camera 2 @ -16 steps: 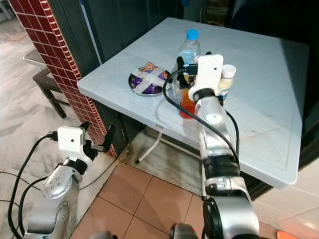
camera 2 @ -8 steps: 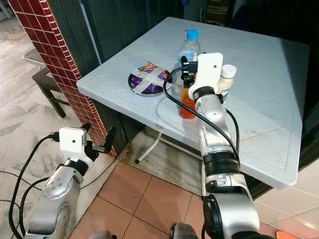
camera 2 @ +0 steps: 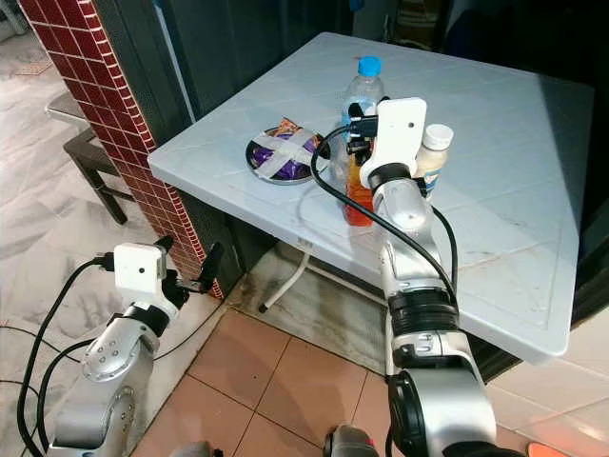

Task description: Restocking fridge

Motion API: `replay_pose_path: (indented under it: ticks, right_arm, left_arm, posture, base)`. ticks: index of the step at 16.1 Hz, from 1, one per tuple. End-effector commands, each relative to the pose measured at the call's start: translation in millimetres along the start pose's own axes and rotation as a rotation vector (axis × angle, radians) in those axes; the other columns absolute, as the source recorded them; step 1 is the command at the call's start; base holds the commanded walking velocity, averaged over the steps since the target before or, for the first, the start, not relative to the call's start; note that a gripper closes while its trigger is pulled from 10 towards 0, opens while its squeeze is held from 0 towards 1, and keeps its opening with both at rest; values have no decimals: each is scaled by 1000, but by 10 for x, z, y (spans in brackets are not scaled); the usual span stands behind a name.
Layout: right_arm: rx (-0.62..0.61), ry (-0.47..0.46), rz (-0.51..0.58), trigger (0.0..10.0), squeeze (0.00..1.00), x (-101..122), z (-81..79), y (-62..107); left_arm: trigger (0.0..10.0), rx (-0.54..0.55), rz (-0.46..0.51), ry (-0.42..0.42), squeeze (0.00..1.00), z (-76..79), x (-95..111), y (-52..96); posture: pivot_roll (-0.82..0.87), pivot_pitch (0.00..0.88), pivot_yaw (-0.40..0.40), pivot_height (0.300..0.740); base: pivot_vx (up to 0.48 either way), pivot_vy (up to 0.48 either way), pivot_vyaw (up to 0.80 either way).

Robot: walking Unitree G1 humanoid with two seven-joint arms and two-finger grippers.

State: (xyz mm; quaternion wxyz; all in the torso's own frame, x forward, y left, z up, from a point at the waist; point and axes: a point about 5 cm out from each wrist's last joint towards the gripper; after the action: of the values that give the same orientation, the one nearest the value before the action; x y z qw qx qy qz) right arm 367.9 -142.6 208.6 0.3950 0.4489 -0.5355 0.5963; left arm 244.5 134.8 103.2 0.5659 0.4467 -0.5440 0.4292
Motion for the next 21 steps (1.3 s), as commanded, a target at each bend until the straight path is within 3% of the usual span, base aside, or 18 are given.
replay_pose_path:
  ticks: [1, 5, 7, 9, 10, 11, 14, 18, 21]
  right_arm:
    - [5, 8, -23, 0, 0, -41, -11, 9]
    - [6, -1, -13, 0, 0, -49, -18, 65]
    - [33, -23, 24, 0, 0, -33, -62, 199]
    - [113, 26, 68, 0, 0, 0, -140, 362]
    - [150, 94, 96, 8510, 0, 30, -156, 498]
    - [141, 93, 93, 10000, 0, 40, -143, 559]
    - [158, 104, 117, 10000, 0, 144, -207, 697]
    - [239, -13, 114, 10000, 0, 251, -399, 751]
    - [231, -6, 82, 10000, 0, 207, -376, 795]
  left_arm:
    - [10000, 0, -5, -16, 0, -13, 11, 5]
    - [10000, 8, -10, -24, 0, -16, 2, 0]
    - [10000, 38, -31, -36, 0, -35, -38, 4]
    - [10000, 63, -36, -46, 0, -46, -58, 9]
    - [10000, 66, -36, -45, 0, -39, -68, -2]
    - [10000, 69, -34, -43, 0, -33, -67, -18]
    - [10000, 86, -30, -44, 0, -30, -61, -72]
    - [10000, 104, -21, -48, 0, -25, -53, -153]
    - [10000, 121, -20, -35, 0, -38, -64, -172]
  posture:
    - [50, 45, 52, 740]
    - [54, 33, 48, 740]
    - [53, 23, 44, 740]
    - [50, 13, 42, 740]
    - [45, 0, 40, 740]
    - [39, 0, 39, 740]
    - [27, 0, 41, 740]
    - [16, 0, 37, 740]
    - [11, 0, 29, 740]
  base:
    - [0, 0, 0]
    - [0, 0, 0]
    - [0, 0, 0]
    - [0, 0, 0]
    - [0, 0, 0]
    - [0, 0, 0]
    - [0, 0, 0]
    - [0, 0, 0]
    - [0, 0, 0]
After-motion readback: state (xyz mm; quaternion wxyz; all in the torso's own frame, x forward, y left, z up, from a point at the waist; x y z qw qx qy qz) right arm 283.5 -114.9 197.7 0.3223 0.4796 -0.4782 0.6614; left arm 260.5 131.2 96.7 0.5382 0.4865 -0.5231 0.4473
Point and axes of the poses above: a point about 5 cm out from each wrist's last joint towards the gripper, its own y axis pointing back from the gripper into the wrist, its own x axis along the axis of the wrist's last joint, z = x × y, and after that the axes turned 3 degrees about -y, right-handed
